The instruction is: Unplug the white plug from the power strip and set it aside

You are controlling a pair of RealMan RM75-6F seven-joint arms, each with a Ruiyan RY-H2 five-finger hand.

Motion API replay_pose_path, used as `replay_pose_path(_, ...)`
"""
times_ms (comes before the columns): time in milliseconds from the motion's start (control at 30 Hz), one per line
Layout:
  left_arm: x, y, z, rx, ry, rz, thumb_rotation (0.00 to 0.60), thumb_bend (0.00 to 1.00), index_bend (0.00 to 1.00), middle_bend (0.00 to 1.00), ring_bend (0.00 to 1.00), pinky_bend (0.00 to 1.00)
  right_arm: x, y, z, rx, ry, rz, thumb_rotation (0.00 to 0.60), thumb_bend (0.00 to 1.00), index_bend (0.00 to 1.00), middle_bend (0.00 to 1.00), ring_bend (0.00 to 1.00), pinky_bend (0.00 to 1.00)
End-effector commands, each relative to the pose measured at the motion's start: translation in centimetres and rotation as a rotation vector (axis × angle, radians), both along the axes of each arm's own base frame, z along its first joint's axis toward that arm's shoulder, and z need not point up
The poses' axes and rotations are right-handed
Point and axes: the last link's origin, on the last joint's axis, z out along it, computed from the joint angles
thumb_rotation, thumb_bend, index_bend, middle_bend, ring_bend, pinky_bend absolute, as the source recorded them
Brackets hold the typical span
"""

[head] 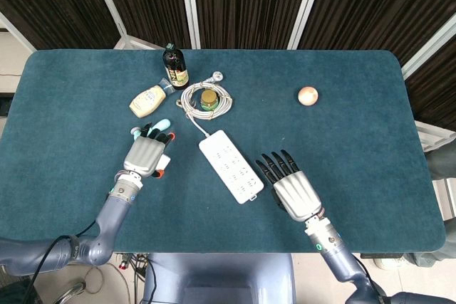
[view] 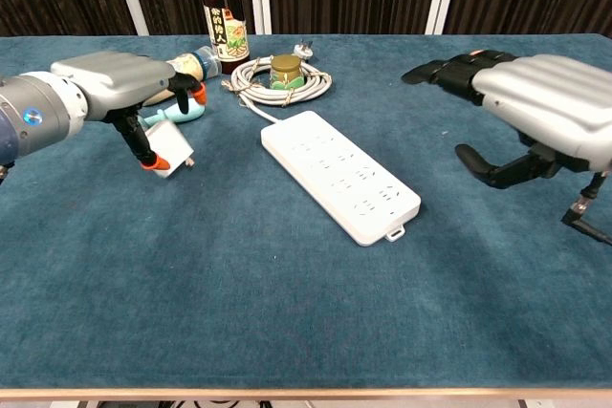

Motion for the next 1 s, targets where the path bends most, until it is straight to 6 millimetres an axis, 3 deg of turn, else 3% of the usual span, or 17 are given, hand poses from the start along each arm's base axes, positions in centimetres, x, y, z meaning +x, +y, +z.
replay_pose_path(33, -0.2, 0.0, 1.0, 0.028, -0.026, 0.008, 0.6, 0.1, 0.13, 0.22, 0.11, 0.01, -0.4, -0.1, 1.1, -0.035, 0.004, -0.025, 0.6, 0.59, 0.0, 0.05, 0.0, 0.04)
replay_pose_path(300, -1.0, -2.1, 4.2, 0.081, -0.123, 0.01, 0.6, 0.1, 0.13, 0.21, 0.11, 0.01, -2.5, 0.6, 4.1, -0.098, -0.01, -0.086, 0.6, 0.59, 0.0, 0.05, 0.0, 0.02)
replay_pose_path(500, -2.8, -5.6, 7.0, 0.14, -0.186, 0.021, 0.6, 0.1, 0.13, 0.19, 0.1, 0.01, -5.6, 2.0, 7.1, -0.15, -0.051, -0.172, 0.6, 0.59, 0.0, 0.03, 0.0, 0.0)
replay_pose_path(667, -5.7, -10.0, 9.4, 0.194, -0.223, 0.071, 0.6, 0.1, 0.11, 0.16, 0.07, 0.0, -9.1, 4.0, 10.1, -0.211, -0.085, -0.261, 0.6, 0.58, 0.0, 0.0, 0.0, 0.0)
replay_pose_path(900, -9.9, -15.0, 11.9, 0.237, -0.144, 0.083, 0.6, 0.05, 0.01, 0.05, 0.02, 0.0, -12.8, 6.7, 13.3, -0.265, -0.103, -0.351, 0.6, 0.37, 0.0, 0.0, 0.0, 0.0)
replay_pose_path(1000, -11.6, -16.3, 13.6, 0.274, -0.123, 0.087, 0.6, 0.02, 0.0, 0.03, 0.01, 0.0, -13.9, 7.6, 14.5, -0.29, -0.089, -0.347, 0.6, 0.33, 0.0, 0.0, 0.0, 0.0)
